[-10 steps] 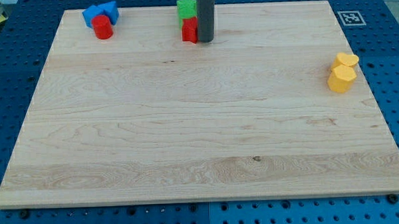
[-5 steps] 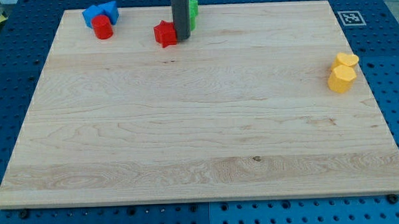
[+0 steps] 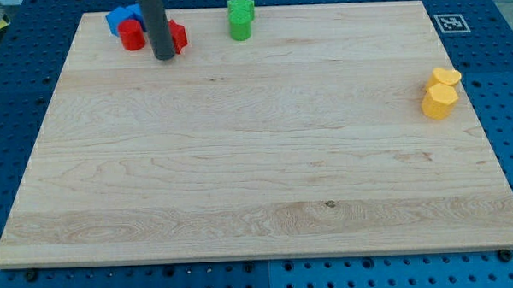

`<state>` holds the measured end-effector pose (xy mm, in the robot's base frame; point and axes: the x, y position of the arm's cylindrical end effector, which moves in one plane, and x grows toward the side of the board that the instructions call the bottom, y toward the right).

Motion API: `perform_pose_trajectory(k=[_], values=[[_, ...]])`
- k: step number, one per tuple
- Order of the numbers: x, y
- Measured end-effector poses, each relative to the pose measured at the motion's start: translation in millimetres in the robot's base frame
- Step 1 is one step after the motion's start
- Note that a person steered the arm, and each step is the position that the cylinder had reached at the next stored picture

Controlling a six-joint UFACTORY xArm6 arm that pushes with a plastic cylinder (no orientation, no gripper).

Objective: Push the red star into the blue triangle

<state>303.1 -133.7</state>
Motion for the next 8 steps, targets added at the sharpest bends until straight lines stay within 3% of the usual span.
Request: perform_pose_trajectory(k=[2, 5, 8], values=[[-34, 28], [-37, -22], [-37, -16]])
